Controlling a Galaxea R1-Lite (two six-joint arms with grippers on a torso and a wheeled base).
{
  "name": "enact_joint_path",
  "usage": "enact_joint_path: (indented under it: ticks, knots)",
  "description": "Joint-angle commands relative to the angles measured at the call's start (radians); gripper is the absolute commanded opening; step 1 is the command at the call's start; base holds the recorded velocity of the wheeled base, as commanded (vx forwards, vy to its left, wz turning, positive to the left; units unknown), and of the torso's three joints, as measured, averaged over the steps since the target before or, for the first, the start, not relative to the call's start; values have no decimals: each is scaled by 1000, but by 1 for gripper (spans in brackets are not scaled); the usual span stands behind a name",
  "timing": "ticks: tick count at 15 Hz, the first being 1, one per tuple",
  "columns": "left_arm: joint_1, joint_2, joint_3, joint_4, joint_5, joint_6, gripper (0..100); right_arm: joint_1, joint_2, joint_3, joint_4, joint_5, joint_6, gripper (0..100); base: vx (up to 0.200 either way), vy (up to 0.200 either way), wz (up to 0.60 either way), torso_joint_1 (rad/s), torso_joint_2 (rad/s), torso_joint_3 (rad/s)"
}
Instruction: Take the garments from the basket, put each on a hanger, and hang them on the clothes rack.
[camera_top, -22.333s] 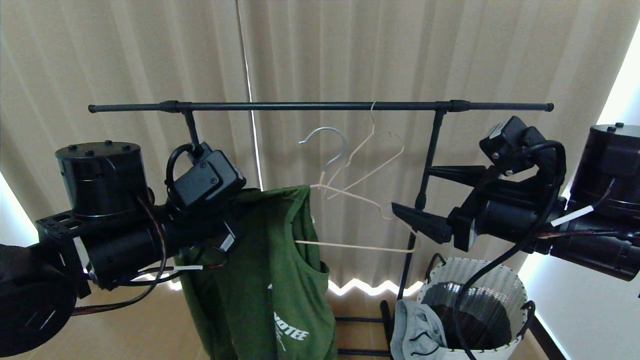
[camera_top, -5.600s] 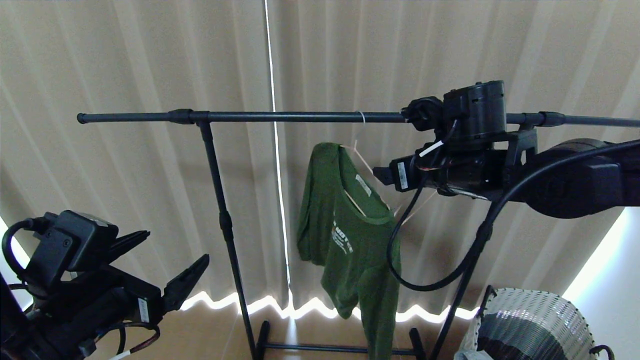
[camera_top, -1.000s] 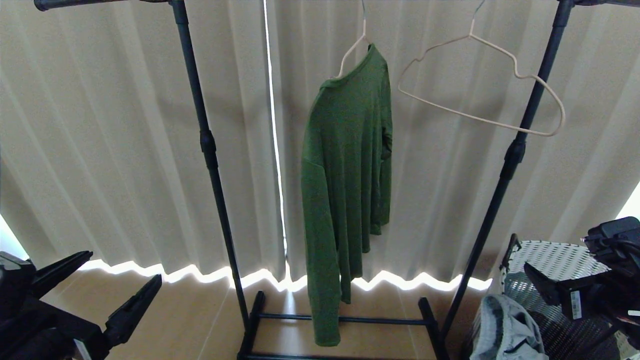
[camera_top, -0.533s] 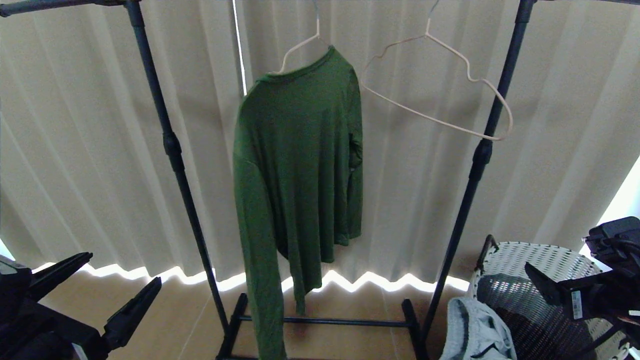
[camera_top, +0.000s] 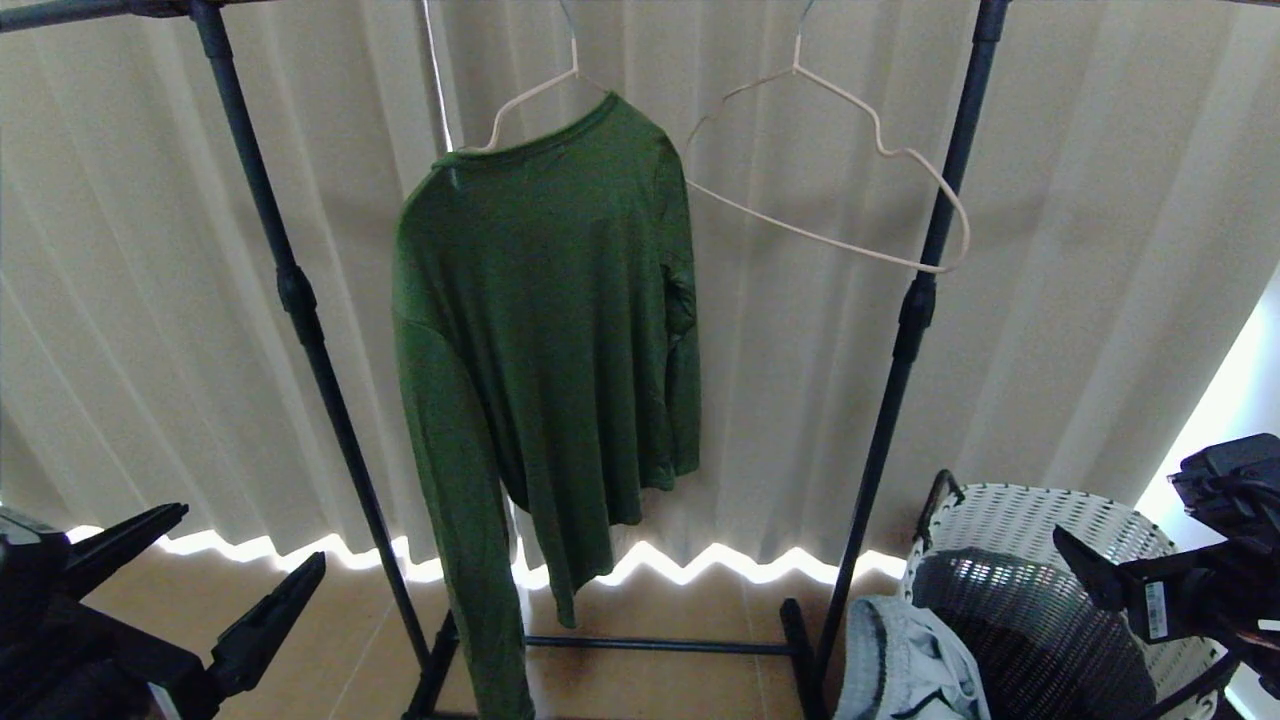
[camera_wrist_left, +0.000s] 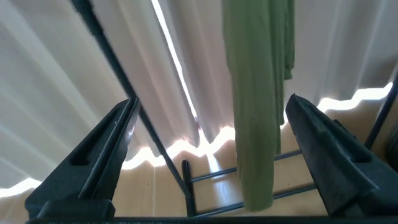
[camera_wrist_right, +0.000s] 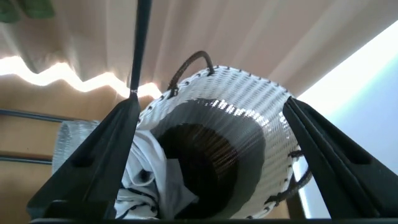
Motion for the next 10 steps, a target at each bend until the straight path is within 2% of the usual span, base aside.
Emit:
enact_joint_path:
  ticks: [1, 3, 5, 7, 10]
  knots:
    - [0, 4, 0, 0, 1, -1, 100, 2, 1, 4, -2, 0, -1, 100, 200, 0, 0, -2, 2, 7]
    - [-2, 3, 5, 0, -1, 1, 100, 2, 1, 4, -2, 0, -1, 100, 200, 0, 0, 0, 5, 5]
    - [-22, 3, 5, 0, -1, -1, 100, 5, 2, 8, 3, 4, 1, 100, 0, 0, 0, 0, 0, 0]
    - [-54, 3, 6, 0, 1, -1, 100, 8, 24, -6, 0, 68, -43, 100, 0, 0, 0, 0, 0, 0]
    - [-57, 13, 5, 0, 1, -1, 100, 29, 70, 1, 18, 105, -271, 100, 0, 0, 0, 0, 0, 0]
